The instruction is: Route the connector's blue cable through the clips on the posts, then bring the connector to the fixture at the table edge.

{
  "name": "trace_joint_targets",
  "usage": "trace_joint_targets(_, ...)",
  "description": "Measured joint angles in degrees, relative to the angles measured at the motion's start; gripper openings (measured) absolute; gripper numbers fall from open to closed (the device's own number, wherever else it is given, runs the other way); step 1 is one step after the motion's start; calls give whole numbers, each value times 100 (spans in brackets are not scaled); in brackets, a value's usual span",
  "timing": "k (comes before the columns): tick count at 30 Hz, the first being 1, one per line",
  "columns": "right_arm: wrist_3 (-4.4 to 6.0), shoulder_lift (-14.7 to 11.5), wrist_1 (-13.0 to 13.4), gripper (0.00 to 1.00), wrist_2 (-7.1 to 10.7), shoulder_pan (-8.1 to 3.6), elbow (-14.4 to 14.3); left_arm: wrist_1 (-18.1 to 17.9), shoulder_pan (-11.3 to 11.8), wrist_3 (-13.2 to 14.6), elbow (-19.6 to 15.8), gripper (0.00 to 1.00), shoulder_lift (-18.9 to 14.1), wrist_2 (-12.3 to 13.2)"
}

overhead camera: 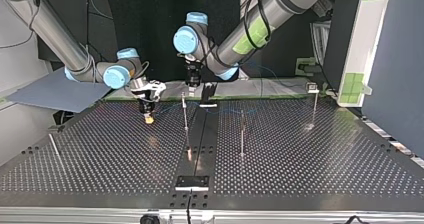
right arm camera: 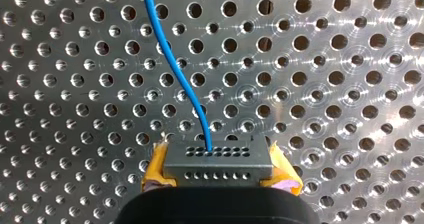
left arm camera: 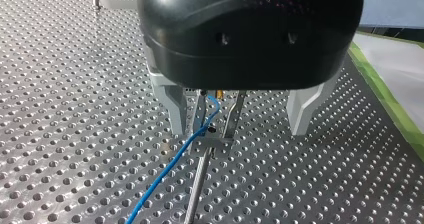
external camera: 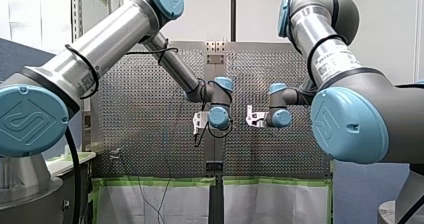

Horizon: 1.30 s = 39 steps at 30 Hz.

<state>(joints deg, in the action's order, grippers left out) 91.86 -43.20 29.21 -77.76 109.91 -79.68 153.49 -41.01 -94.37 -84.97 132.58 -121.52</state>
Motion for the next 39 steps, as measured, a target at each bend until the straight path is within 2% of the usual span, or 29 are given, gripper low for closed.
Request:
trace_joint_targets(17, 9, 5, 27, 0, 5, 0, 0, 7, -11, 6, 0, 100, -9, 5)
trace_joint_targets(30, 9, 3, 11, 0, 6, 0, 0, -46, -127, 203, 2, 100, -42, 88)
trace_joint_targets(39, 10, 4, 7, 0, 6, 0, 0, -49, -153, 194, 1, 100, -45, 94)
